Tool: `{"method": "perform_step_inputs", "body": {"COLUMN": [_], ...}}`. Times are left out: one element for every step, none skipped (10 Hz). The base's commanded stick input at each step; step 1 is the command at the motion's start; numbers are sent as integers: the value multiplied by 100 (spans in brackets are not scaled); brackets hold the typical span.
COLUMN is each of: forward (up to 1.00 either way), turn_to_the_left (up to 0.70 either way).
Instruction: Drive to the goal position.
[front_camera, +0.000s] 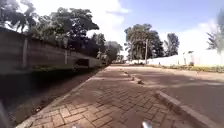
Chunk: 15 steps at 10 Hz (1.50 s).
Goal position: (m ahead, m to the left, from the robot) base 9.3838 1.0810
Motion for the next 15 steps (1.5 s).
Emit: {"method": "perform_step_inputs", "body": {"forward": [70, 70, 70, 70, 70, 70, 70, 70, 70, 70, 70, 70, 70, 70, 70], "turn_to_the_left": [0, 0, 0, 0, 0, 0, 0, 0, 0, 0, 0, 0, 0, 0, 0]}}
